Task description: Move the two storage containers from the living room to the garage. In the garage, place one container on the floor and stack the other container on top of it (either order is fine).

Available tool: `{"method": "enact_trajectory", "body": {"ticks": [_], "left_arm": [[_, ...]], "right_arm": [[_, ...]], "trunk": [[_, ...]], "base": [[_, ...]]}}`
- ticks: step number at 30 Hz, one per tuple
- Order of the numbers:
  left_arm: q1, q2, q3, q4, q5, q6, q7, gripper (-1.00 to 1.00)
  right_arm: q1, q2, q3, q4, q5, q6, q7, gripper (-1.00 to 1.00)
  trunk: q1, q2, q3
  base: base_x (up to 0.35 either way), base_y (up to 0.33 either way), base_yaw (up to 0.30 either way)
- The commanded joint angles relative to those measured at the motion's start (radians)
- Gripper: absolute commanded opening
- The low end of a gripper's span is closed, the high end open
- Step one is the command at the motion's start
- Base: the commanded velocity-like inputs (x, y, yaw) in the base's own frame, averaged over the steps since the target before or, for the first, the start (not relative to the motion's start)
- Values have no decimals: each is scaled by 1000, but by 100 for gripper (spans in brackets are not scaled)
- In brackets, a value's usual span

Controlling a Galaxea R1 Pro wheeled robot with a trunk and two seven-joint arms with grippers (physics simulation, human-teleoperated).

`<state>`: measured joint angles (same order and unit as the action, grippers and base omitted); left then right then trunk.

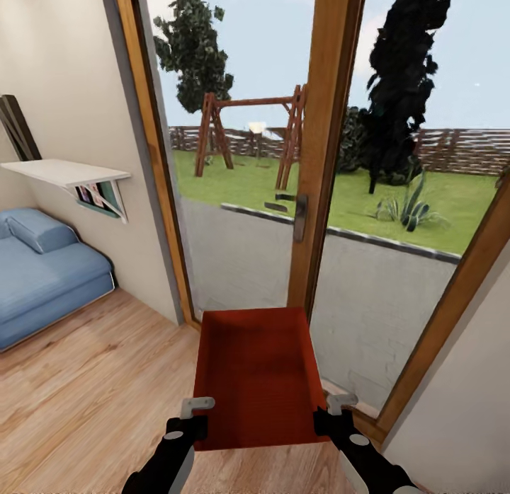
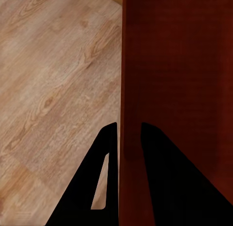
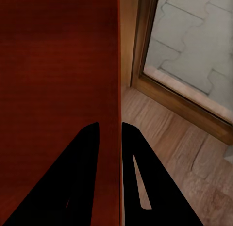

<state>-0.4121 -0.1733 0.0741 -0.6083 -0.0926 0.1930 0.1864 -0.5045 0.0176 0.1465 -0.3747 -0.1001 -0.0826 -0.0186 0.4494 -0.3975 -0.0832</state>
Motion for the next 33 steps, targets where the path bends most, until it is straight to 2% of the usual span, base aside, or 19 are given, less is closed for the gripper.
{"method": "enact_trajectory", "body": {"ticks": [1, 23, 33], "left_arm": [[-1, -1, -3, -4, -18, 6, 2, -100], [-1, -1, -3, -4, -18, 6, 2, -100], [-1, -1, -3, -4, -18, 6, 2, -100]], "right_arm": [[-2, -7, 4, 4, -13, -4, -3, -100], [-2, -7, 4, 4, -13, -3, -4, -100], [-2, -7, 4, 4, -13, -3, -4, -100]], "trunk": [[1, -2, -4], [1, -2, -39], [1, -2, -41]], "base": [[0, 0, 0], [0, 0, 0], [0, 0, 0]]}}
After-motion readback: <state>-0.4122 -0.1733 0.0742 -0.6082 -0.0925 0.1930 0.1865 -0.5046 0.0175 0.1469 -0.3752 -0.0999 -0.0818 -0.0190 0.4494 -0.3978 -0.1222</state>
